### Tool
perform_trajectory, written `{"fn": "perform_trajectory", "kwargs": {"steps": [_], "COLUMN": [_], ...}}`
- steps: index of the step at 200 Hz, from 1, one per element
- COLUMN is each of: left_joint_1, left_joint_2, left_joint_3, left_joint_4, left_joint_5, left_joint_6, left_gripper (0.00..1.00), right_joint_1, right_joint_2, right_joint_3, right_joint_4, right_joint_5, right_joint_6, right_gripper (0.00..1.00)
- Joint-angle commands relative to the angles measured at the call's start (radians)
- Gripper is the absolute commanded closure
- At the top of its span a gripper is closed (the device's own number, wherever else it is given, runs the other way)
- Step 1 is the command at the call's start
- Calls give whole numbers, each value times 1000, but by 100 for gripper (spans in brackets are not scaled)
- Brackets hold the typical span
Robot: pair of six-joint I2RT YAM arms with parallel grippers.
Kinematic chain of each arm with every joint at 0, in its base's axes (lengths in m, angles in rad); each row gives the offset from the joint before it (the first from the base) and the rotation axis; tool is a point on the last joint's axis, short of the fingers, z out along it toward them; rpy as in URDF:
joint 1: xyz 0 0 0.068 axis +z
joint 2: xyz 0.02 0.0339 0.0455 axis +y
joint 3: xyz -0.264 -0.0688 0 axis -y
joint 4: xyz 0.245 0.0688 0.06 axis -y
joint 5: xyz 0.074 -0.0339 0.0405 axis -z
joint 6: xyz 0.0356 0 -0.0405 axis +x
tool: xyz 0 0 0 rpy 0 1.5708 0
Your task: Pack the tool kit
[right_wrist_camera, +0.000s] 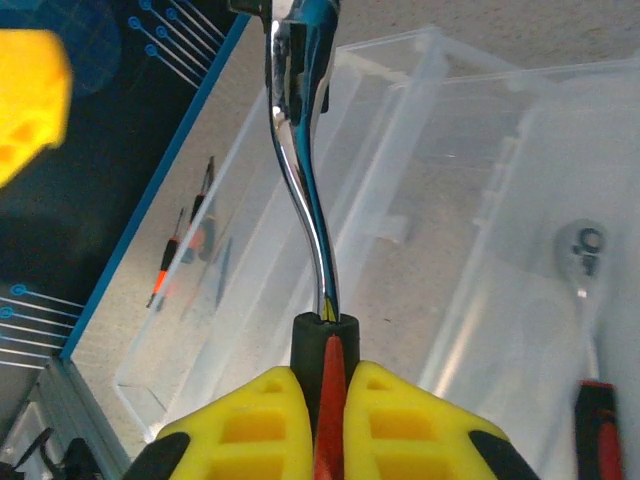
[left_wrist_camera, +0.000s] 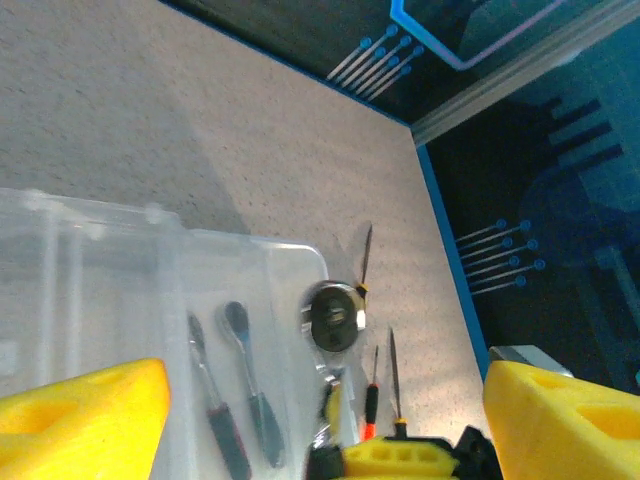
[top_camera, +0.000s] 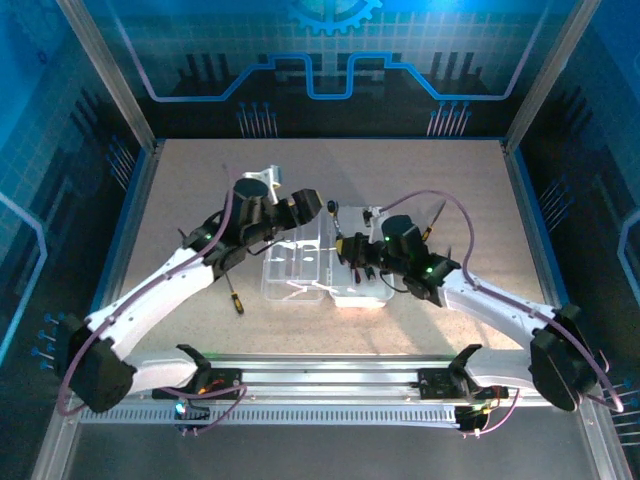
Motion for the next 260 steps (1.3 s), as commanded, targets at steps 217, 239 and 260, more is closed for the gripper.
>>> {"fn": "perform_trajectory", "kwargs": {"steps": [217,239,260], "left_joint_1": [125,129,138], "left_joint_2": [-446,-451,-455], "left_joint_3": [-429,-430,-423], "left_joint_4": [-221,-223,-243], "left_joint_5": [-190,-183,-181], "left_joint_6": [-4,1,4], "left_gripper": [7,7,6], "right_joint_1": [-68,-58,-56], "right_joint_2": [256,299,329], "right_joint_3": [150,169,170], "right_joint_4": [-384,-393,-408], "right_joint_5": [425,452,459], "right_joint_6": [-77,-70,-55], "right_gripper": [100,100,99]}}
